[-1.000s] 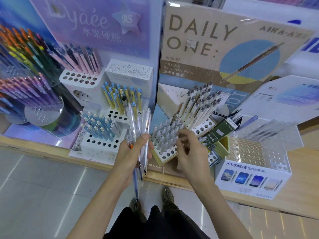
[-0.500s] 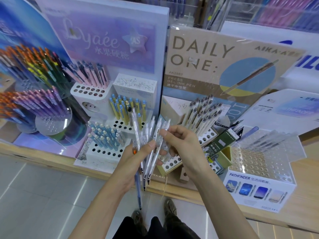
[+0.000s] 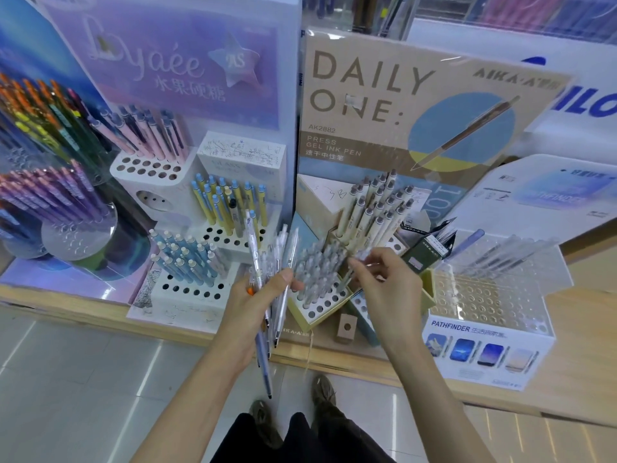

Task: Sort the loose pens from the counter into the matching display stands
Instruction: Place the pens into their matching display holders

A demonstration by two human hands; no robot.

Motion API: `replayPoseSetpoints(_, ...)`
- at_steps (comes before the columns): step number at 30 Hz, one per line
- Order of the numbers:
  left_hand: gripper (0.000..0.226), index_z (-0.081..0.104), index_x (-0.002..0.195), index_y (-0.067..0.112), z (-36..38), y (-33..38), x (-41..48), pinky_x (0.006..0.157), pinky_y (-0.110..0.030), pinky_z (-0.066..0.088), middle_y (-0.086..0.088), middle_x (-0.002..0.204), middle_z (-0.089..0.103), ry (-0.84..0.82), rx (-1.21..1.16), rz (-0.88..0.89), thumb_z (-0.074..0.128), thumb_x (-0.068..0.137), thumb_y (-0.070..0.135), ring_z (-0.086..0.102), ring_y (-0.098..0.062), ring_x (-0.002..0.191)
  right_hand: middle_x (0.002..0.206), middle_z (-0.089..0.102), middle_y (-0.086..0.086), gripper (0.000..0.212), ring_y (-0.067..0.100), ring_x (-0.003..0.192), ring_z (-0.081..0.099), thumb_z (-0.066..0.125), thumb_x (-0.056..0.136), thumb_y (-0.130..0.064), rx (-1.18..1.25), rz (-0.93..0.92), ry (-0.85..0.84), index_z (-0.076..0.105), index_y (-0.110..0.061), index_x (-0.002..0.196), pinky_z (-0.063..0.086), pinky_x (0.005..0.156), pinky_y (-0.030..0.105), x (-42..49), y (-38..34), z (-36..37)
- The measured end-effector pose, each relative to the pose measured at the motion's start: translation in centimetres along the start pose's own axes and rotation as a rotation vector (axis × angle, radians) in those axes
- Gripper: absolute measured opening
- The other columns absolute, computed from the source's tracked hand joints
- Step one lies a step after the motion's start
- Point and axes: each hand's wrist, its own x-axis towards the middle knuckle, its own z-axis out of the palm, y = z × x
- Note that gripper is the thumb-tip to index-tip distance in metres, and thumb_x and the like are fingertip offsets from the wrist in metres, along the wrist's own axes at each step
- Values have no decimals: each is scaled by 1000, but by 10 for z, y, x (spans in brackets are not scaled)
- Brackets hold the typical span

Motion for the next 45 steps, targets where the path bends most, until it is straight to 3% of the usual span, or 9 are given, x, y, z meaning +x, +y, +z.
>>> replayPoseSetpoints(14, 26, 75, 65, 25, -5, -1, -3, 109, -50, 33, 7, 88, 75, 36, -17, -2, 69, 62, 51, 64, 2, 96, 76, 63, -8, 20, 2, 71, 63, 71, 85, -25, -79, 9, 9, 53, -30, 78, 47, 60, 12, 0, 30, 20)
replayPoseSetpoints(17, 29, 75, 65, 24, -5, 0, -3, 108, -54, 34, 6, 88, 75, 41, -36, -14, 70, 60, 52, 65, -1, 97, 81, 62, -3, 12, 10, 74, 62, 69, 87, -19, -163, -25, -24, 57, -19, 89, 47, 64, 18, -1, 32, 23)
replayPoseSetpoints(20, 30, 75, 65, 20, -6, 0, -3, 108, -53, 35, 5, 88, 75, 54, -44, -23, 69, 63, 49, 65, -2, 97, 91, 63, 2, 21, 12, 79, 60, 67, 87, -8, -200, -83, -93, 62, -9, 107, 42, 68, 8, -2, 32, 25)
replayPoseSetpoints(23, 28, 73, 67, 19, -6, 0, -2, 109, -49, 34, 6, 86, 75, 59, -40, -20, 68, 66, 46, 65, 0, 95, 101, 65, 8, 21, 20, 89, 62, 63, 88, -3, -293, -147, -145, 65, -4, 109, 39, 78, 16, -5, 31, 25)
replayPoseSetpoints(32, 34, 71, 76, 10, -7, -1, -2, 106, -56, 36, 7, 93, 74, 37, -5, -10, 69, 70, 44, 65, -5, 98, 108, 63, 17, 17, 34, 94, 61, 54, 95, -5, -447, -196, -199, 63, 2, 107, 42, 73, 36, -5, 33, 22)
replayPoseSetpoints(37, 29, 72, 67, 17, -7, -2, 0, 105, -50, 38, 6, 91, 74, 24, 19, 12, 69, 70, 45, 64, -2, 98, 115, 61, 15, 25, 31, 102, 59, 48, 98, -9, -463, -149, -269, 59, -3, 120, 43, 79, 35, -3, 24, 18)
replayPoseSetpoints(39, 33, 73, 70, 18, -8, 0, 0, 101, -43, 40, 5, 88, 74, 7, 25, 17, 73, 66, 51, 64, -2, 98, 111, 63, 8, 32, 23, 99, 60, 50, 97, -12, -414, -137, -208, 56, -9, 129, 46, 81, 33, -8, 14, 11)
replayPoseSetpoints(42, 39, 73, 78, 17, -5, 2, 0, 88, -33, 41, 3, 81, 74, -35, 26, 42, 76, 63, 53, 68, -5, 93, 87, 65, -11, 25, 3, 77, 58, 58, 93, -28, -97, -98, -91, 65, -19, 115, 47, 67, 17, -17, -13, 2)
replayPoseSetpoints(45, 20, 76, 72, 28, 0, 5, 0, 87, -29, 45, 2, 82, 75, -90, 66, 51, 75, 69, 48, 69, -9, 91, 81, 64, -14, 29, 0, 68, 57, 59, 89, -45, 119, 37, -258, 68, -25, 107, 44, 61, 16, -11, -36, 7)
